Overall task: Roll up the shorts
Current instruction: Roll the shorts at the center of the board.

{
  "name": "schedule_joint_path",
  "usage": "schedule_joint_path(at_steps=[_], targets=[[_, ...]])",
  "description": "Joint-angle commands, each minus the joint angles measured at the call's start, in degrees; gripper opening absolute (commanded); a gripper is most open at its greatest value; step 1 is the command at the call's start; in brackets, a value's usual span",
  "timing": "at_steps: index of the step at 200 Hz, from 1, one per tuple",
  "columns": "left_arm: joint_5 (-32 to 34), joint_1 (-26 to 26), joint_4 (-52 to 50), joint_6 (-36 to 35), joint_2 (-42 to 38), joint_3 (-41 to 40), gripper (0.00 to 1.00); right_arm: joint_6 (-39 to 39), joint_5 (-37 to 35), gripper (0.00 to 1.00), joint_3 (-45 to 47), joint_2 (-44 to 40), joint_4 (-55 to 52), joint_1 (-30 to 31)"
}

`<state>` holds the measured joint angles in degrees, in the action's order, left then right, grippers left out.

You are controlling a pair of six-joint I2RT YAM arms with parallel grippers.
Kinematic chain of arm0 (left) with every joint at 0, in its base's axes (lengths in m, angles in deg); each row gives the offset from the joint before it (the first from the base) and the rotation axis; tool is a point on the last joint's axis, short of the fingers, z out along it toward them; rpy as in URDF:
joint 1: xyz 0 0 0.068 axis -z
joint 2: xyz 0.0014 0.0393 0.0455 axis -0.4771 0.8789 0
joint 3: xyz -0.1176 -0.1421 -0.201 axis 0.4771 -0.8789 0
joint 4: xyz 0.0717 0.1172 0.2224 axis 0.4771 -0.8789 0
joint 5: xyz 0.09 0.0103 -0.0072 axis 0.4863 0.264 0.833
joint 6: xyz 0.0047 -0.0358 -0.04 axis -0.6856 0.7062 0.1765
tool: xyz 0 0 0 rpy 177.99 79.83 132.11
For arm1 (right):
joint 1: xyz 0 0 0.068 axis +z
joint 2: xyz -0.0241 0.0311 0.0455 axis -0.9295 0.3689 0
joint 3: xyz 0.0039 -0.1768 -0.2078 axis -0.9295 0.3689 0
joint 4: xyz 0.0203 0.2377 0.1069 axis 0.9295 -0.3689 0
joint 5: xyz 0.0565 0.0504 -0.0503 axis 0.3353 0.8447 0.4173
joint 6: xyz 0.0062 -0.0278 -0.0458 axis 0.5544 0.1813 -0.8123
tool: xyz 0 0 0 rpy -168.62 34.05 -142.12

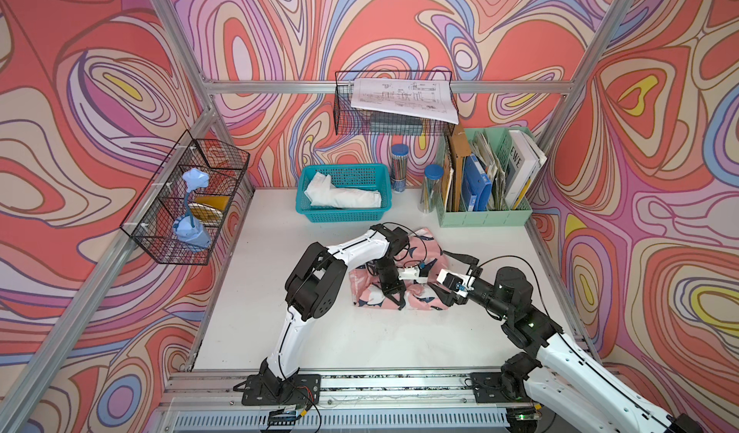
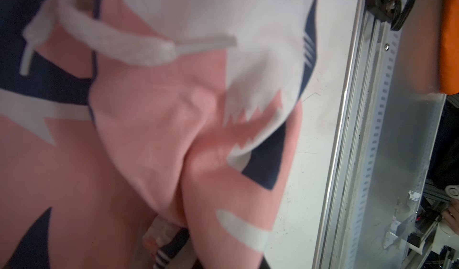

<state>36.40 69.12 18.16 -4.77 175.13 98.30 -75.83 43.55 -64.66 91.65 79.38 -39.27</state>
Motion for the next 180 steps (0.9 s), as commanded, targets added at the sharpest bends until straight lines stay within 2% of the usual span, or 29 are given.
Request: schedule_joint_path(at_steps=[1, 32, 77, 130, 180], targets=[[0.2, -1.6, -6.0, -1.5, 4.4, 2.3, 0.00, -10.2, -4.1, 0.94, 1.1, -2.3, -2.6, 4.0], [-1.4, -3.4, -6.9, -1.0, 7.6, 5.1, 0.00, -16.2, -10.8, 0.93, 0.3, -1.9, -11.4, 11.7], [0.7, -4.2, -10.1, 0.0, 12.5, 10.0, 0.00, -18.8, -16.4, 0.93, -1.0, 2.3, -21.5, 18.8], [2.4, -4.3, -12.4, 0.9, 15.8, 13.0, 0.00, -18.0, -21.0, 0.86, -1.3, 11.2, -23.0, 20.6], [2.3, -4.3, -14.3, 1.2, 17.6, 15.4, 0.00, -11.9, -29.1, 0.78, -1.3, 20.5, -14.2, 20.6]])
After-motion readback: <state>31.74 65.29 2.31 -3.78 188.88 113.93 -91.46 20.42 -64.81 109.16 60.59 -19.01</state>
